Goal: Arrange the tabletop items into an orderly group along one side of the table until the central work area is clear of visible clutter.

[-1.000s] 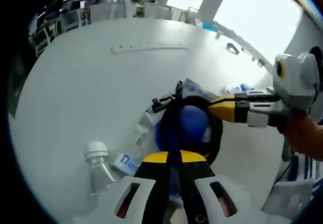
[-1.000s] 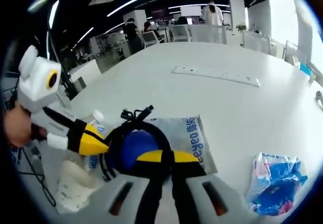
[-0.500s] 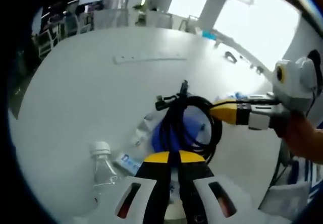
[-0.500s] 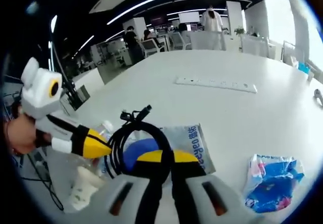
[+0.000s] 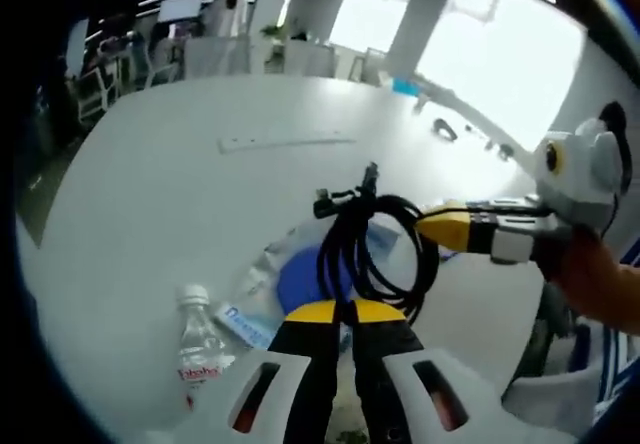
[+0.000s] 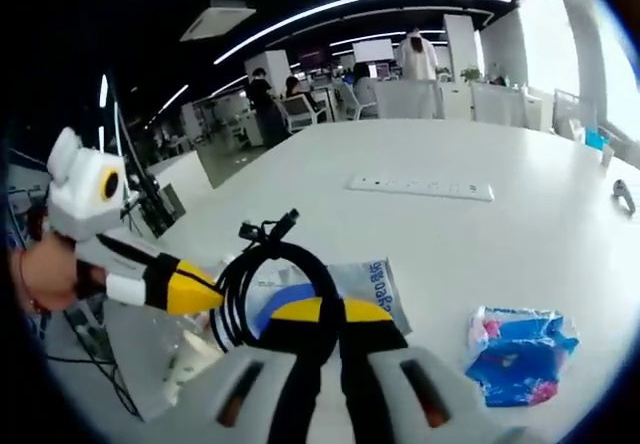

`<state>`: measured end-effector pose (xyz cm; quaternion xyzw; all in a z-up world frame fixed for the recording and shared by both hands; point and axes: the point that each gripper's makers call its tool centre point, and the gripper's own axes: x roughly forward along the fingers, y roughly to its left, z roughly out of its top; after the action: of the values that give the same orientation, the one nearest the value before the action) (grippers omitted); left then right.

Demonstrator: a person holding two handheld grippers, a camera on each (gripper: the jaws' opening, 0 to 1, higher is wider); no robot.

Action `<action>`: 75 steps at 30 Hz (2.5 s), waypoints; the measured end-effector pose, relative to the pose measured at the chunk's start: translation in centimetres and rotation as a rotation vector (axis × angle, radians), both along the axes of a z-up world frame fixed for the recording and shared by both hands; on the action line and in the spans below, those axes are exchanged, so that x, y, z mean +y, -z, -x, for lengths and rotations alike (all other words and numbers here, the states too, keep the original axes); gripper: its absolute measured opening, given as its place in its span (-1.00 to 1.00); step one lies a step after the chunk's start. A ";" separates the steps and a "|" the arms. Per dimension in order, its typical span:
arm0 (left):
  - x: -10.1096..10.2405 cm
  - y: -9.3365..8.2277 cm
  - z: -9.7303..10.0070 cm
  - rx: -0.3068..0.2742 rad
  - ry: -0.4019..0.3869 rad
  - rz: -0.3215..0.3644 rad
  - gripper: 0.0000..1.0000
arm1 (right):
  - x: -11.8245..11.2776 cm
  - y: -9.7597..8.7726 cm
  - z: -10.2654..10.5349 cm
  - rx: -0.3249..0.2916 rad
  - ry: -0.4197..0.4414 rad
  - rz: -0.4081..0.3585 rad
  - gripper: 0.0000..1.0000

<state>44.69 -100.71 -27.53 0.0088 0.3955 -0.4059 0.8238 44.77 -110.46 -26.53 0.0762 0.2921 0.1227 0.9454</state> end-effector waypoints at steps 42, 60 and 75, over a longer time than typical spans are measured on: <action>-12.3 -1.9 10.7 0.038 0.254 0.047 -1.00 | -12.0 -2.1 12.8 0.035 0.208 0.023 -0.97; -15.0 4.4 13.2 0.180 0.312 -0.045 -1.00 | -14.5 4.9 15.3 0.207 0.241 -0.005 -0.96; -15.6 8.0 13.1 0.285 0.291 -0.097 -1.00 | -15.1 9.3 15.3 0.320 0.233 -0.021 -0.96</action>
<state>31.57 -116.28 -35.56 0.0483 0.5216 -0.4983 0.6909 29.50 -125.56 -35.88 0.1382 0.4263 0.0017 0.8940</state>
